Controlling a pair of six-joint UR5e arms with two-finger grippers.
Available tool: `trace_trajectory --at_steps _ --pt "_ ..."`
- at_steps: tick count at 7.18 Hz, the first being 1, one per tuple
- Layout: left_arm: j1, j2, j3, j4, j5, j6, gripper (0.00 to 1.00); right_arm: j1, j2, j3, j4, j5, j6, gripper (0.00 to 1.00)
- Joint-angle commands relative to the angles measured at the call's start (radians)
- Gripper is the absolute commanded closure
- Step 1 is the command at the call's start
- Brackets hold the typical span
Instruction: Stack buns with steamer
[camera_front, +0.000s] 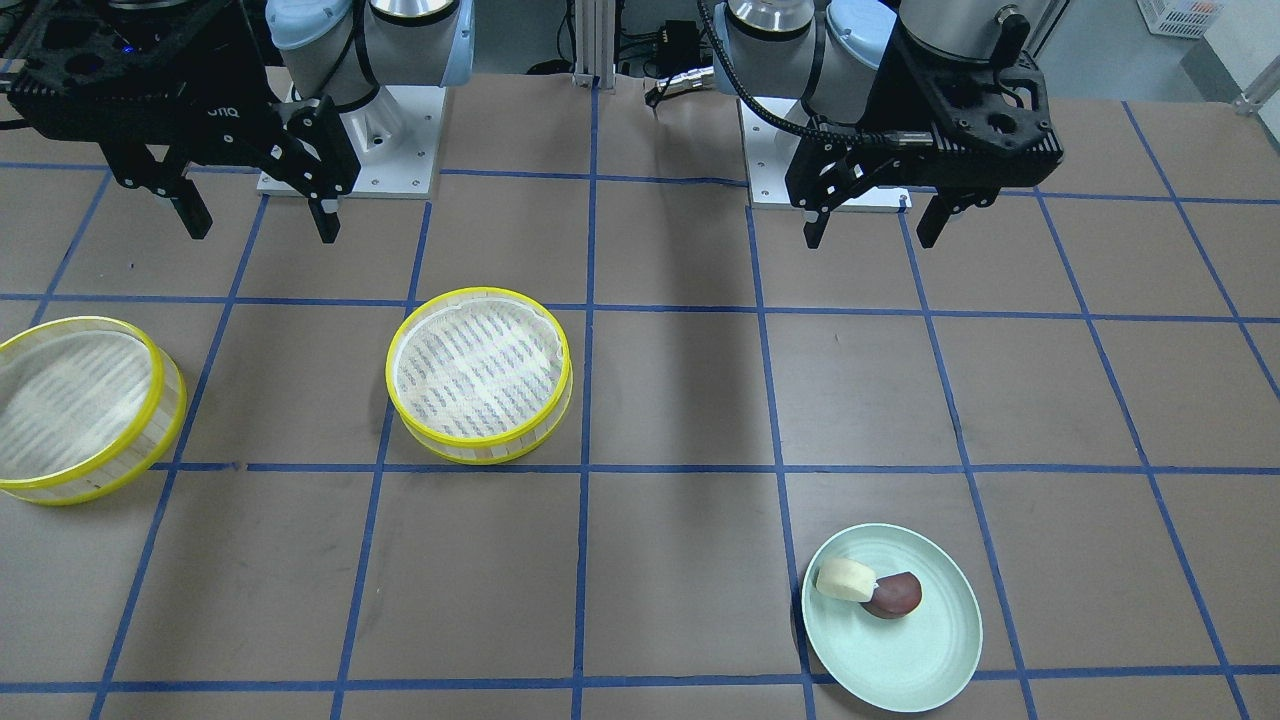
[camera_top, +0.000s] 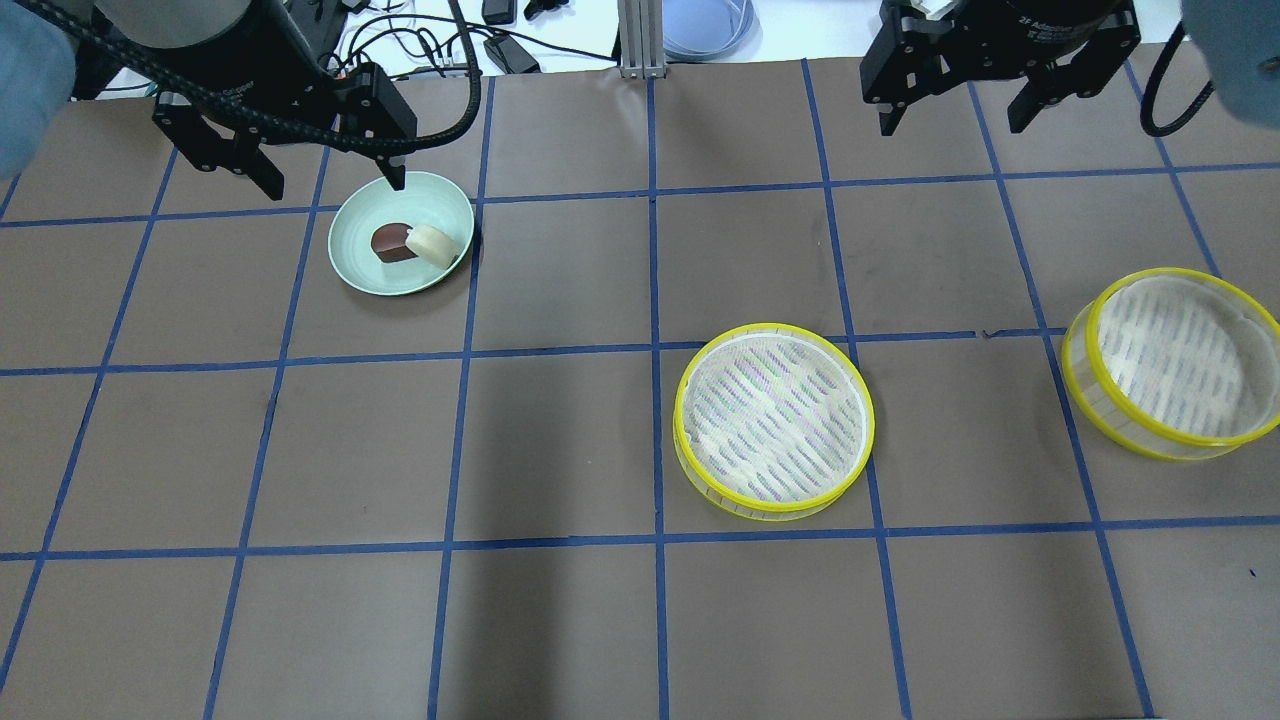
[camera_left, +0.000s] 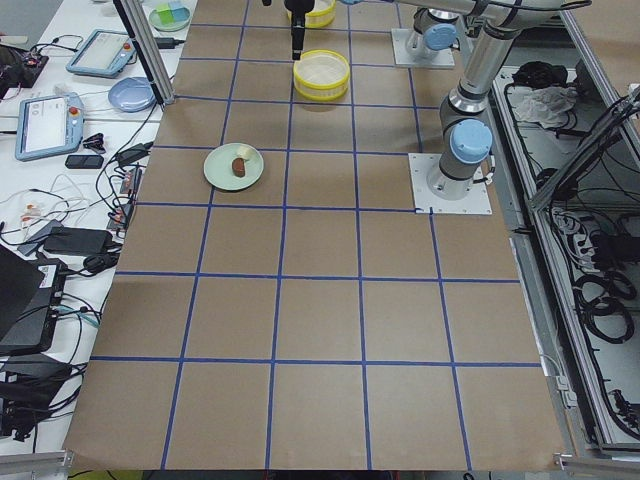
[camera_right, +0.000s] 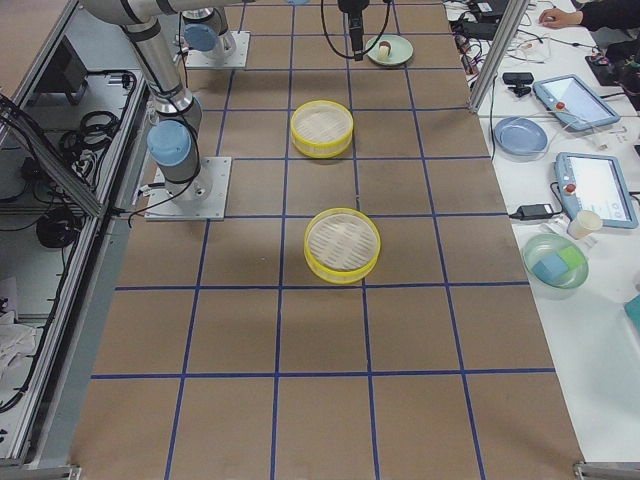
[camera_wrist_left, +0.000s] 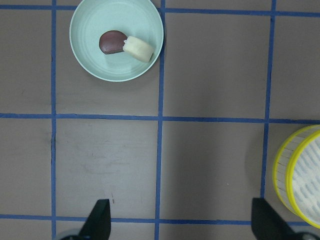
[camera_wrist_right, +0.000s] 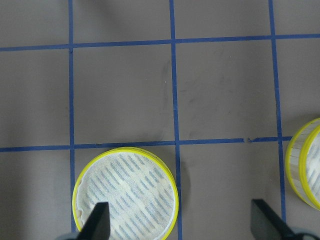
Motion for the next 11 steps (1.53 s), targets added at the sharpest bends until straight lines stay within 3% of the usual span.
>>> trace_trajectory --at_steps 1,7,9,11 --pt "0.0 0.002 0.0 -0.001 0.0 0.003 0.0 0.0 0.0 0.0 0.0 0.0 -0.002 0.0" --pt "0.023 -0.013 -0.002 0.014 -0.002 0.06 0.0 0.001 0.0 0.0 0.003 0.0 -0.008 0.0" --pt "0.061 -0.11 -0.017 0.1 0.001 0.112 0.0 0.002 -0.002 0.0 0.003 0.0 -0.009 0.0" --pt "0.093 -0.232 -0.08 0.31 0.001 0.155 0.0 0.001 0.0 0.0 0.005 0.0 -0.009 0.0"
